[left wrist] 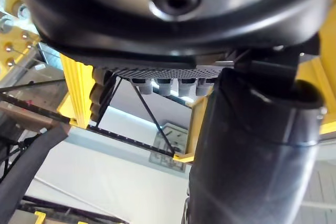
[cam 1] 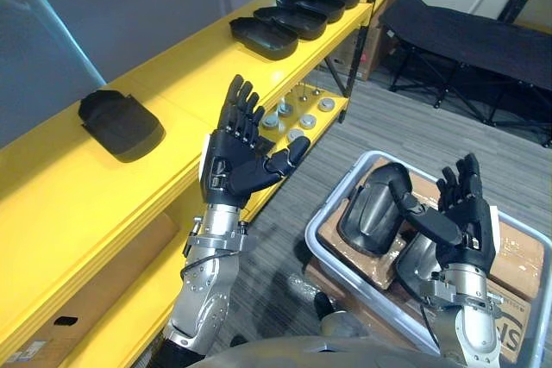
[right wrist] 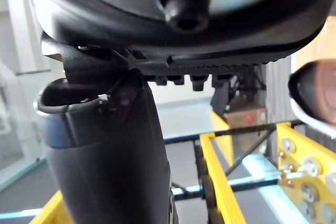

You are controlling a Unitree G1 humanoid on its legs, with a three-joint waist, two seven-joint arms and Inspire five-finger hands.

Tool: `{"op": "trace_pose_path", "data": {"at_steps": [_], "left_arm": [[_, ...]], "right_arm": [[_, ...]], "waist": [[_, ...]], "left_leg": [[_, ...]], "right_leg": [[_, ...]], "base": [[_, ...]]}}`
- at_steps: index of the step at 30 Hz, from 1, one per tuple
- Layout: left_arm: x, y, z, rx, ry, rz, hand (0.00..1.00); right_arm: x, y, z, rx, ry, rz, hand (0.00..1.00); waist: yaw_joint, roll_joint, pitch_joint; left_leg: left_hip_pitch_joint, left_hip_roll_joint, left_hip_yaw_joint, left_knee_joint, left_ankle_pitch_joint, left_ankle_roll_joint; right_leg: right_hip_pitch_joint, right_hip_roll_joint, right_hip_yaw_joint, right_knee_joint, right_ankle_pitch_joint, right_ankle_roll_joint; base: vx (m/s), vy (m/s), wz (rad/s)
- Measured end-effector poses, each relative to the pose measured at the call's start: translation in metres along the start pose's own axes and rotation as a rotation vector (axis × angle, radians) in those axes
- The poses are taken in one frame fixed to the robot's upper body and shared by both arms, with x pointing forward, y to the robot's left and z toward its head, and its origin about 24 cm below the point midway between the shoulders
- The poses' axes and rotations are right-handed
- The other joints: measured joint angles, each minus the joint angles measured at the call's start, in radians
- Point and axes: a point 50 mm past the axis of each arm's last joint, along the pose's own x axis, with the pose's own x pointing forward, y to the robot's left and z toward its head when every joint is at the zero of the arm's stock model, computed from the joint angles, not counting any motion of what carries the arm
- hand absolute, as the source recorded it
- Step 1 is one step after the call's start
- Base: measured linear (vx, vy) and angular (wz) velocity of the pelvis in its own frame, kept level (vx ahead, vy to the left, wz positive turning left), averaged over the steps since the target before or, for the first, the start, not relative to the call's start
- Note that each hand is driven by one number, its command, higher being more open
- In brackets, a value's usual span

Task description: Walk over and take three plastic housings, then place them on the shelf

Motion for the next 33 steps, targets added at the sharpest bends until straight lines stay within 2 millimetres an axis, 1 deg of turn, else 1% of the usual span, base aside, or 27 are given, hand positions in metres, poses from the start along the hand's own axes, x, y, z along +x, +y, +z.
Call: {"op": "trace_pose_path", "data": {"at_steps": [1,2,4,8,10,11,12,13,14,15,16,17,18,19,20,21,23,24,25,26,27,28,29,30,31,32,33], "left_arm": [[-0.001,0.009,0.002,-0.001,-0.004,0.055,1.0],[-0.002,0.013,0.003,0.003,-0.004,0.083,1.0],[-0.009,0.029,0.007,0.012,-0.01,0.154,1.0],[-0.01,0.044,0.018,0.023,-0.077,0.224,1.0],[-0.008,0.042,0.023,-0.003,-0.117,0.212,1.0],[-0.006,0.039,0.025,-0.035,-0.129,0.196,1.0],[-0.006,0.039,0.025,-0.055,-0.13,0.187,1.0],[-0.006,0.036,0.026,-0.085,-0.128,0.157,1.0],[-0.006,0.034,0.027,-0.104,-0.129,0.137,1.0],[-0.005,0.029,0.027,-0.128,-0.129,0.093,1.0],[-0.005,0.024,0.024,-0.159,-0.108,0.051,1.0],[-0.005,0.023,0.023,-0.161,-0.096,0.037,1.0],[-0.005,0.019,0.017,-0.171,-0.061,0.029,1.0],[-0.004,0.018,0.012,-0.179,-0.036,0.024,1.0],[-0.005,0.015,0.006,-0.2,0.007,0.008,1.0],[-0.006,0.012,0.002,-0.224,0.034,-0.009,1.0],[-0.007,0.005,-0.008,-0.233,0.093,-0.062,1.0],[-0.009,0.002,-0.012,-0.236,0.12,-0.089,1.0],[-0.012,-0.001,-0.017,-0.235,0.156,-0.128,1.0],[-0.013,-0.003,-0.019,-0.235,0.171,-0.143,1.0],[-0.015,-0.005,-0.023,-0.24,0.195,-0.162,1.0],[-0.016,-0.007,-0.024,-0.246,0.204,-0.166,1.0],[-0.016,-0.008,-0.025,-0.252,0.209,-0.168,1.0],[-0.017,-0.01,-0.028,-0.278,0.226,-0.169,1.0],[-0.018,-0.012,-0.03,-0.317,0.237,-0.166,1.0],[-0.019,-0.013,-0.031,-0.335,0.246,-0.162,1.0],[-0.022,-0.014,-0.036,-0.353,0.27,-0.156,1.0]], "right_arm": [[0.012,0.008,0.006,-0.028,-0.036,0.088,1.0],[0.017,0.012,0.007,-0.039,-0.051,0.124,1.0],[0.024,0.022,0.008,-0.008,-0.075,0.167,1.0],[0.025,0.027,0.008,0.007,-0.078,0.182,1.0],[0.025,0.025,0.007,0.039,-0.07,0.143,1.0],[0.025,0.023,0.002,0.062,-0.051,0.096,1.0],[0.023,0.022,-0.003,0.07,-0.033,0.071,1.0],[0.016,0.02,-0.014,0.093,0.017,0.014,1.0],[0.011,0.02,-0.017,0.105,0.033,-0.003,1.0],[0.003,0.02,-0.021,0.14,0.053,-0.026,1.0],[-0.004,0.02,-0.025,0.145,0.076,-0.026,1.0],[-0.005,0.021,-0.025,0.148,0.08,-0.015,1.0],[-0.004,0.025,-0.025,0.151,0.07,0.019,1.0],[-0.003,0.027,-0.023,0.154,0.059,0.032,1.0],[0.005,0.034,-0.019,0.161,0.025,0.067,1.0],[0.012,0.04,-0.015,0.167,-0.016,0.087,1.0],[0.027,0.053,-0.009,0.148,-0.083,0.092,1.0],[0.032,0.058,-0.01,0.137,-0.092,0.082,1.0],[0.036,0.064,-0.012,0.143,-0.087,0.069,1.0],[0.037,0.066,-0.014,0.146,-0.081,0.064,1.0],[0.037,0.07,-0.02,0.136,-0.056,0.056,1.0],[0.035,0.07,-0.025,0.112,-0.039,0.053,1.0],[0.034,0.068,-0.028,0.099,-0.027,0.047,1.0],[0.032,0.064,-0.033,0.086,-0.001,0.03,1.0],[0.028,0.061,-0.036,0.078,0.017,0.015,1.0],[0.026,0.059,-0.037,0.072,0.025,0.012,1.0],[0.022,0.053,-0.041,0.053,0.048,-0.002,1.0]], "waist": [[0.021,0.03,0.001],[0.023,0.039,0.001],[0.025,0.041,0.001],[0.051,0.015,0.038],[0.05,0.019,0.079],[0.052,0.021,0.115],[0.054,0.021,0.129],[0.061,0.017,0.16],[0.066,0.013,0.173],[0.073,0.007,0.194],[0.071,-0.009,0.206],[0.072,-0.02,0.212],[0.075,-0.006,0.224],[0.075,-0.012,0.22],[0.083,-0.012,0.22],[0.089,-0.01,0.221],[0.115,-0.009,0.222],[0.129,-0.012,0.22],[0.141,-0.02,0.216],[0.142,-0.024,0.214],[0.143,-0.031,0.209],[0.14,-0.031,0.205],[0.143,-0.026,0.203],[0.145,-0.007,0.191],[0.138,0.001,0.187],[0.128,0.003,0.185],[0.117,0.008,0.185]], "left_leg": [[-0.037,0.026,-0.116,0.088,-0.081,-0.027],[-0.048,0.034,-0.133,0.12,-0.11,-0.035],[-0.053,0.038,-0.125,0.161,-0.138,-0.027],[-0.098,0.029,-0.128,0.209,-0.155,-0.012],[-0.13,0.019,-0.145,0.263,-0.17,-0.003],[-0.138,0.014,-0.149,0.298,-0.184,0.006],[-0.138,0.012,-0.149,0.314,-0.192,0.011],[-0.138,0.009,-0.137,0.35,-0.214,0.022],[-0.14,0.009,-0.124,0.366,-0.224,0.028],[-0.153,0.009,-0.1,0.403,-0.242,0.043],[-0.166,0.006,-0.076,0.422,-0.254,0.067],[-0.167,0.008,-0.057,0.416,-0.247,0.08],[-0.182,0.036,-0.024,0.397,-0.223,0.098],[-0.186,0.044,-0.017,0.375,-0.201,0.102],[-0.18,0.049,0.004,0.302,-0.145,0.104],[-0.18,0.053,0.01,0.246,-0.103,0.102],[-0.184,0.068,0.011,0.155,-0.033,0.085],[-0.184,0.075,0.01,0.129,-0.018,0.065],[-0.184,0.078,0.005,0.101,0.01,0.051],[-0.185,0.078,0.004,0.091,0.026,0.045],[-0.189,0.084,0.001,0.085,0.058,0.022],[-0.204,0.092,-0.008,0.102,0.076,0.003],[-0.215,0.097,-0.025,0.11,0.08,-0.004],[-0.231,0.12,-0.073,0.102,0.089,-0.022],[-0.23,0.142,-0.085,0.079,0.108,-0.052],[-0.228,0.152,-0.086,0.07,0.116,-0.059],[-0.207,0.172,-0.088,0.047,0.137,-0.055]], "right_leg": [[-0.007,0.033,0.029,-0.01,0.012,-0.002],[-0.006,0.042,0.035,-0.015,0.019,-0.002],[0.0,0.051,0.041,-0.018,0.029,-0.004],[-0.026,0.043,0.038,0.004,0.026,-0.005],[-0.047,0.04,0.031,0.041,0.018,0.004],[-0.051,0.039,0.035,0.064,0.014,0.009],[-0.049,0.039,0.04,0.072,0.015,0.011],[-0.047,0.037,0.067,0.072,0.029,0.031],[-0.047,0.036,0.082,0.069,0.035,0.04],[-0.048,0.03,0.102,0.057,0.049,0.059],[-0.048,0.017,0.104,0.021,0.094,0.069],[-0.05,0.011,0.093,-0.006,0.135,0.066],[-0.068,0.015,0.022,0.029,0.127,0.049],[-0.082,0.021,-0.029,0.083,0.095,0.016],[-0.11,0.014,-0.096,0.2,0.018,-0.007],[-0.118,0.001,-0.136,0.273,-0.024,-0.007],[-0.1,-0.046,-0.196,0.408,-0.108,-0.033],[-0.078,-0.071,-0.211,0.449,-0.134,-0.039],[-0.044,-0.106,-0.22,0.479,-0.152,-0.055],[-0.028,-0.124,-0.219,0.486,-0.157,-0.063],[0.005,-0.155,-0.217,0.466,-0.187,-0.059],[0.017,-0.137,-0.225,0.438,-0.218,-0.033],[0.019,-0.125,-0.236,0.423,-0.237,-0.012],[0.028,-0.1,-0.253,0.381,-0.262,0.026],[0.041,-0.082,-0.283,0.331,-0.283,0.053],[0.045,-0.073,-0.295,0.318,-0.293,0.052],[0.049,-0.052,-0.298,0.311,-0.299,0.04]], "base": [[0.01,0.043,-1.07],[-0.01,0.107,-0.73],[0.0,0.072,-0.19],[-0.03,0.079,0.04],[-0.06,0.099,0.16],[-0.08,0.136,0.02],[-0.12,0.197,-0.29],[-0.11,0.194,-0.44],[-0.16,0.218,-0.64],[-0.23,0.224,-0.6],[-0.26,0.209,-0.61],[-0.3,0.127,-0.61],[-0.25,0.047,-0.49],[-0.25,0.068,-0.54],[-0.18,0.098,-0.4],[-0.21,0.098,-0.4],[-0.18,-0.002,-0.29],[-0.16,-0.149,-0.2],[-0.14,-0.201,-0.04],[-0.12,-0.353,0.03],[-0.08,-0.332,0.08],[-0.07,-0.353,-0.02],[-0.08,-0.351,-0.27],[-0.09,-0.413,-0.45],[-0.07,-0.336,-0.45],[-0.06,-0.281,-0.39],[-0.07,-0.223,-0.4]]}}
